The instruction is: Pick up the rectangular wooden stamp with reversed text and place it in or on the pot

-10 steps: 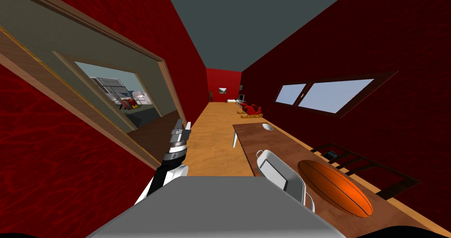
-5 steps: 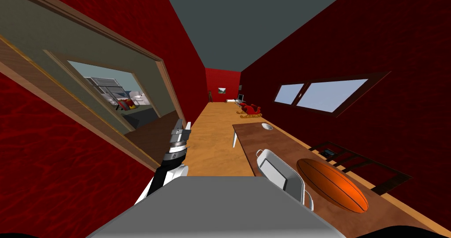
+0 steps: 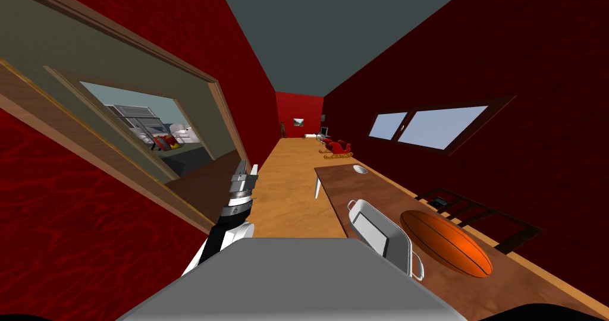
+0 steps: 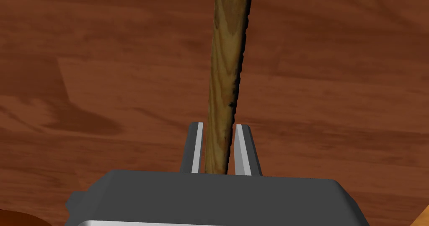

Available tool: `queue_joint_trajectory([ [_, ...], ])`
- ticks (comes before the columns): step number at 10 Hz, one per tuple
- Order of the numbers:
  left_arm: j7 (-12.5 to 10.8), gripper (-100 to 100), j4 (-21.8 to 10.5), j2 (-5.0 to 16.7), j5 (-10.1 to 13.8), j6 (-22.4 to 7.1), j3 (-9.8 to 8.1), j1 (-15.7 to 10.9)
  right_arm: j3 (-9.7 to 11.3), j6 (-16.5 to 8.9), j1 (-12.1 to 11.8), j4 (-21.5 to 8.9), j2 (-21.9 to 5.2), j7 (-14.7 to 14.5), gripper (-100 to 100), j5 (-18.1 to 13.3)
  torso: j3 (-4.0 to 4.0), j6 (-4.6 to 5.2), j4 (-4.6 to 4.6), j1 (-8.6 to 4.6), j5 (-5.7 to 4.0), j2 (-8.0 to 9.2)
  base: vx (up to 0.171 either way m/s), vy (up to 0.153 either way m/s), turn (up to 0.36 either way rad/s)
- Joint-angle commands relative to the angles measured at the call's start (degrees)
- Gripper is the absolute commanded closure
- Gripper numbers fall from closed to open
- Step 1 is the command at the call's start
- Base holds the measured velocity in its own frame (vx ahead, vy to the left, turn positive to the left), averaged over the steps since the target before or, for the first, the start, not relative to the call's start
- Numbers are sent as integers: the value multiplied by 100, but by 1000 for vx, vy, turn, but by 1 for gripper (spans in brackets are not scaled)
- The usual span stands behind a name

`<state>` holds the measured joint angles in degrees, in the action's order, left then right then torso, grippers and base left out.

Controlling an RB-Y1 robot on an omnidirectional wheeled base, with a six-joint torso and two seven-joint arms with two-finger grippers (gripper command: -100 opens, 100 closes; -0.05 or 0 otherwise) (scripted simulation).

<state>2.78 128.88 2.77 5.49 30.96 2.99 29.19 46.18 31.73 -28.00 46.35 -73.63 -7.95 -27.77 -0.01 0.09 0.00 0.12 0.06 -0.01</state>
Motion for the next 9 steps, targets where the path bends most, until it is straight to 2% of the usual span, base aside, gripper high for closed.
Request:
queue_joint_trajectory([
  [1, 0, 0, 0, 0, 0, 0, 0, 0, 2, 99, -34, -5, -176, 14, 100, -45, 0, 0, 0, 0, 0, 0, -4, 77, -36],
  [7, 0, 0, 0, 0, 0, 0, 0, 0, 11, 453, -200, 81, -898, 124, 100, -153, -6, -4, -4, 4, 0, -9, 7, 77, -35],
  [8, 0, 0, 0, 0, 0, 0, 0, 0, 20, 552, -238, 129, -1095, 171, 100, -155, -9, -5, -4, 5, 2, -14, 39, 104, -35],
  [9, 0, 0, 0, 0, 0, 0, 0, 0, 24, 596, -253, 155, -1179, 195, 100, -149, -14, -7, -5, 15, 5, -24, 61, 98, -27],
])
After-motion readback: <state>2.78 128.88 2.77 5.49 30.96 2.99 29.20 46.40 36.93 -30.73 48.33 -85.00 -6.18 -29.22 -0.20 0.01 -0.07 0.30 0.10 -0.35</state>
